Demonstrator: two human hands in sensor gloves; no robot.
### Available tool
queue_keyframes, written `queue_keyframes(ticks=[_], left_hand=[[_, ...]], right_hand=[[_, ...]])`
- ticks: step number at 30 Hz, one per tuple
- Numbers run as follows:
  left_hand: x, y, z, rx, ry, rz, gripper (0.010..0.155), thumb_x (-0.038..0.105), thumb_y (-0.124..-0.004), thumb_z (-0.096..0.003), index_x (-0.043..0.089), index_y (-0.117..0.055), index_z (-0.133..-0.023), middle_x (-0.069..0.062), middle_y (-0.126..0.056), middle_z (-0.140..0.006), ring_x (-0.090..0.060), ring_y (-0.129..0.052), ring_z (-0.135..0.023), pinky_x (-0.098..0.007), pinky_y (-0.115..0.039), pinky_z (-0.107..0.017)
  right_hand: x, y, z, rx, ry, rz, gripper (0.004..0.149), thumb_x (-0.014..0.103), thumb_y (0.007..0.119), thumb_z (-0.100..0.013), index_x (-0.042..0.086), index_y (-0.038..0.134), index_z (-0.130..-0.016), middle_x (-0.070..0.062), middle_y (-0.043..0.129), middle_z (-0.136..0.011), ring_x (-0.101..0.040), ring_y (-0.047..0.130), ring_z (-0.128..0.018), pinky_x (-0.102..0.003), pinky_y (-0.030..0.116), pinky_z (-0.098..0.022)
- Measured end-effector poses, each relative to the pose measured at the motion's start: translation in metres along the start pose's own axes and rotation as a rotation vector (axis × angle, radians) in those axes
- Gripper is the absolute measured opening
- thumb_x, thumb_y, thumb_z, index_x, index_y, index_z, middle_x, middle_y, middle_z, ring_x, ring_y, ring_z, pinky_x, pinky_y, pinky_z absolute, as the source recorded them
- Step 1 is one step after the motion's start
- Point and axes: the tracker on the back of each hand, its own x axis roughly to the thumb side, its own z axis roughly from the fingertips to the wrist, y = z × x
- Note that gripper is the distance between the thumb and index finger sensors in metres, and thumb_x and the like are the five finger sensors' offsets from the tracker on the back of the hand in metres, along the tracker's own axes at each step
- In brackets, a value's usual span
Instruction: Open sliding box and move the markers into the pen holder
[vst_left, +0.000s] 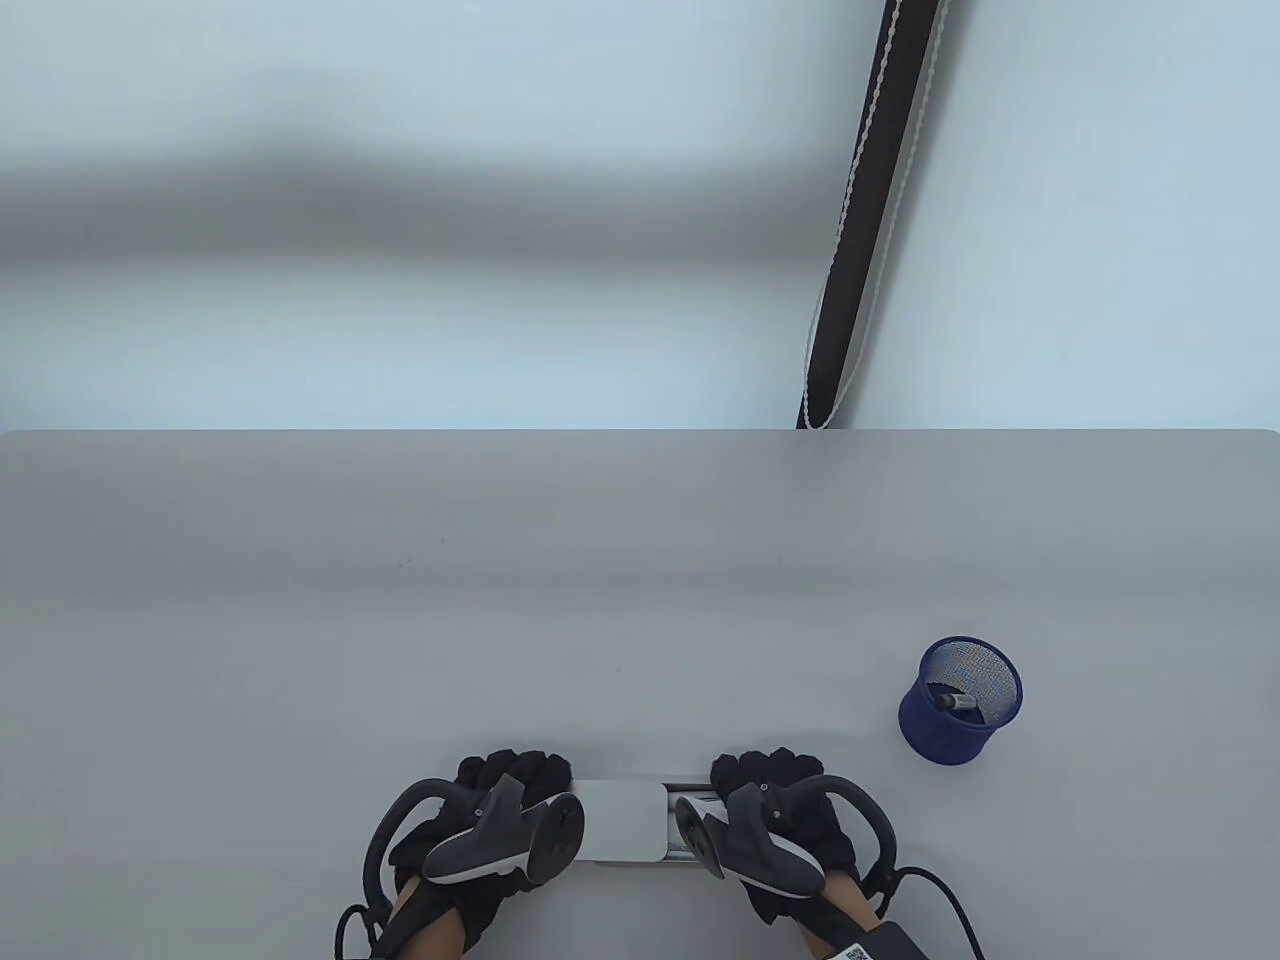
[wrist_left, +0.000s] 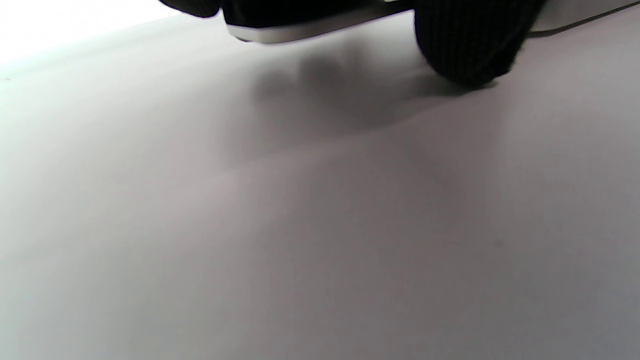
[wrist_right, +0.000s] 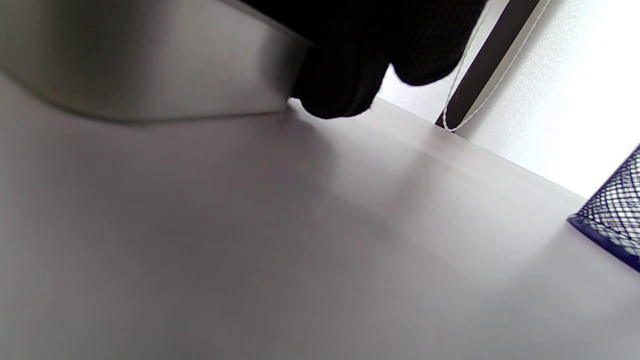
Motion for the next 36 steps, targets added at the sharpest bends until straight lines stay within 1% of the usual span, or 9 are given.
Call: queue_keyframes(ticks=[13,14,18,22,24,25,36], left_hand=[[-0.0009,-0.0003,0.0003,0.001,0.001,0.003,0.077,0.062,-0.066,-0.045,0.031,-0.034,-0.108,0.004,-0.045,-0.118,-0.022,-0.058,-0.109,-0.043,-0.057,-0.083],[-0.0009,-0.0002,0.0003,0.001,0.001,0.003,0.077,0.062,-0.066,-0.0451,0.031,-0.034,-0.108,0.004,-0.045,-0.118,-0.022,-0.058,-0.109,-0.043,-0.057,-0.083],[-0.0006,-0.0001,0.0,0.001,0.001,0.004,0.077,0.062,-0.067,-0.0449,0.031,-0.034,-0.108,0.004,-0.045,-0.118,-0.022,-0.058,-0.109,-0.043,-0.058,-0.083],[-0.0005,0.0001,-0.0002,0.002,0.001,0.004,0.077,0.062,-0.067,-0.0449,0.031,-0.034,-0.108,0.004,-0.045,-0.118,-0.022,-0.059,-0.109,-0.043,-0.057,-0.083],[-0.0006,0.0001,-0.0003,0.002,0.001,0.003,0.077,0.062,-0.067,-0.0448,0.031,-0.034,-0.107,0.004,-0.045,-0.118,-0.022,-0.059,-0.109,-0.043,-0.058,-0.083],[-0.0007,0.0001,-0.0003,0.002,0.001,0.003,0.077,0.062,-0.067,-0.0448,0.031,-0.034,-0.107,0.004,-0.045,-0.118,-0.022,-0.059,-0.109,-0.043,-0.058,-0.083],[-0.0008,0.0002,-0.0003,0.002,0.002,0.001,0.077,0.062,-0.067,-0.0445,0.031,-0.034,-0.107,0.004,-0.045,-0.117,-0.022,-0.059,-0.109,-0.043,-0.058,-0.083]], right_hand=[[-0.0001,-0.004,0.0005,0.0,-0.035,0.035,0.092,0.011,0.103,-0.001,0.035,0.067,-0.083,0.007,0.082,-0.08,-0.007,0.092,-0.066,-0.036,0.079,-0.057],[-0.0005,-0.0039,0.0004,0.002,-0.038,0.029,0.092,0.011,0.103,-0.001,0.035,0.067,-0.083,0.007,0.082,-0.08,-0.01,0.092,-0.066,-0.036,0.079,-0.057],[-0.0004,-0.0031,0.0007,0.004,-0.045,0.03,0.094,0.01,0.103,0.0,0.035,0.066,-0.083,0.007,0.081,-0.081,-0.01,0.092,-0.067,-0.036,0.079,-0.058],[0.0002,-0.0035,0.0015,-0.002,-0.058,0.052,0.097,0.012,0.103,0.003,0.034,0.065,-0.083,0.006,0.081,-0.081,-0.01,0.092,-0.067,-0.036,0.079,-0.058],[-0.0003,-0.0043,0.0023,-0.007,-0.061,0.05,0.095,0.015,0.102,0.002,0.034,0.065,-0.083,0.006,0.081,-0.081,-0.01,0.092,-0.067,-0.036,0.079,-0.058],[-0.0016,-0.0052,0.0033,-0.013,-0.066,0.042,0.092,0.017,0.101,0.0,0.034,0.066,-0.083,0.006,0.081,-0.081,-0.007,0.092,-0.067,-0.036,0.079,-0.058],[-0.0095,-0.0072,0.0083,-0.058,-0.07,-0.036,0.067,0.027,0.095,-0.019,0.036,0.07,-0.08,0.008,0.085,-0.08,-0.008,0.096,-0.066,-0.036,0.082,-0.056]])
